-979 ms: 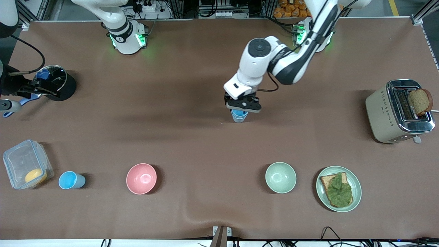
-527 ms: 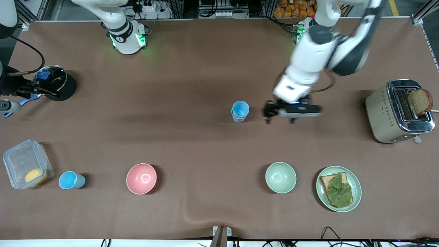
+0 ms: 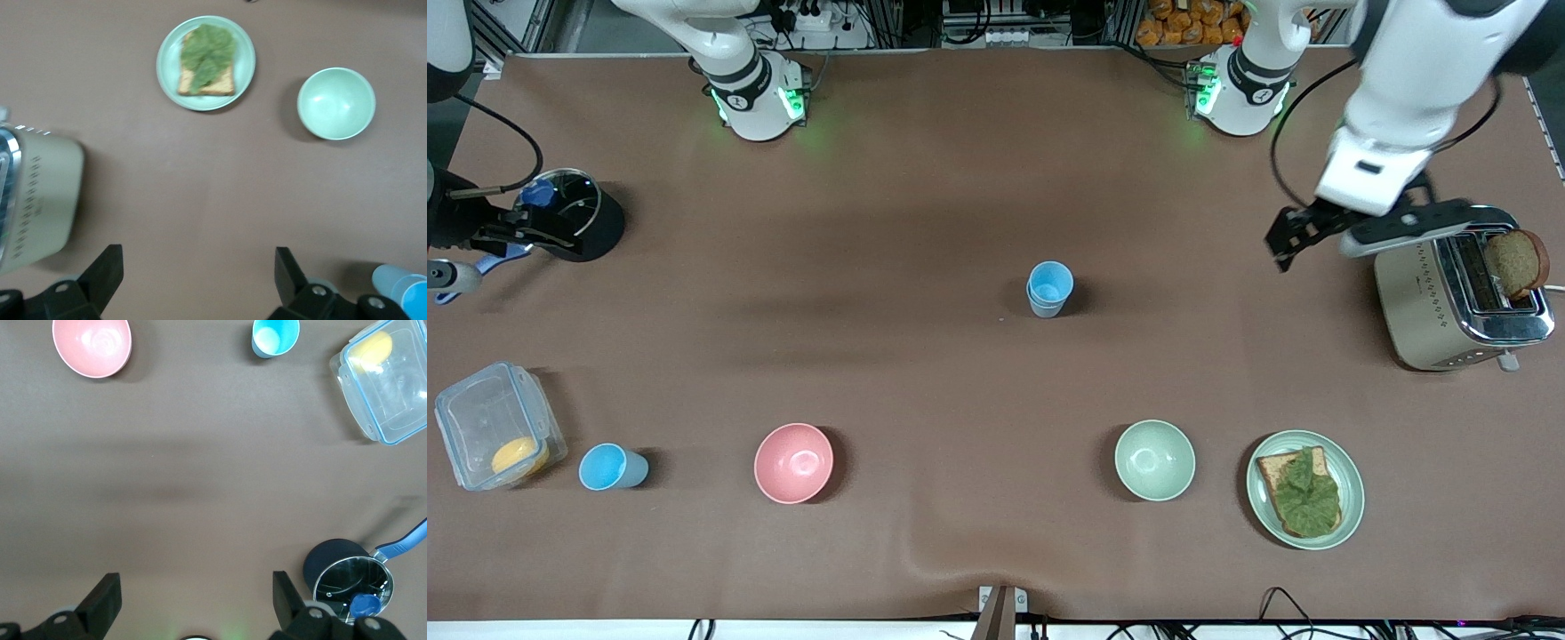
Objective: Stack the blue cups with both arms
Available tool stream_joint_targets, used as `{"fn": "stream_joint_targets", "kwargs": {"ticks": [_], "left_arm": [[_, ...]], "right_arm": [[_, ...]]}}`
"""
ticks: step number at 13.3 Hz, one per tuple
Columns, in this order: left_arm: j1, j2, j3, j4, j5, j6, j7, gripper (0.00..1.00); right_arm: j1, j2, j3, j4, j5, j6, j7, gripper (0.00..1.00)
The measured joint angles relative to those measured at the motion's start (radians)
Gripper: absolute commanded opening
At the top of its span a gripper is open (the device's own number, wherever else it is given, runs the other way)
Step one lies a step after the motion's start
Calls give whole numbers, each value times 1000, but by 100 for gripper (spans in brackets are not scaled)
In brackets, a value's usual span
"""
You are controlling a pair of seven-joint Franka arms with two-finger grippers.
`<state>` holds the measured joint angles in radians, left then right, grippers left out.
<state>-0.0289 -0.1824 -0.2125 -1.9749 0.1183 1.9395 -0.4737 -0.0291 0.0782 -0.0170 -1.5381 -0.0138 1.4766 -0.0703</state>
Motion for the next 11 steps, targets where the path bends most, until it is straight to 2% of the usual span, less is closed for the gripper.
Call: {"fn": "stream_joint_targets", "kwargs": {"ticks": [3,6,9,11], "left_arm": [[0,-1,103,112,-39,-159,148,100],[-2,6,187,201,-44,-262,243,100],[-2,69,207,320,-68,-334,248,100],[-3,118,209,361,-115,-340,248,100]], "right_arm": [[0,0,0,0,0,0,0,100],[0,0,0,0,0,0,0,100],[-1,0,0,0,0,0,0,100],[-1,0,0,0,0,0,0,100]]}}
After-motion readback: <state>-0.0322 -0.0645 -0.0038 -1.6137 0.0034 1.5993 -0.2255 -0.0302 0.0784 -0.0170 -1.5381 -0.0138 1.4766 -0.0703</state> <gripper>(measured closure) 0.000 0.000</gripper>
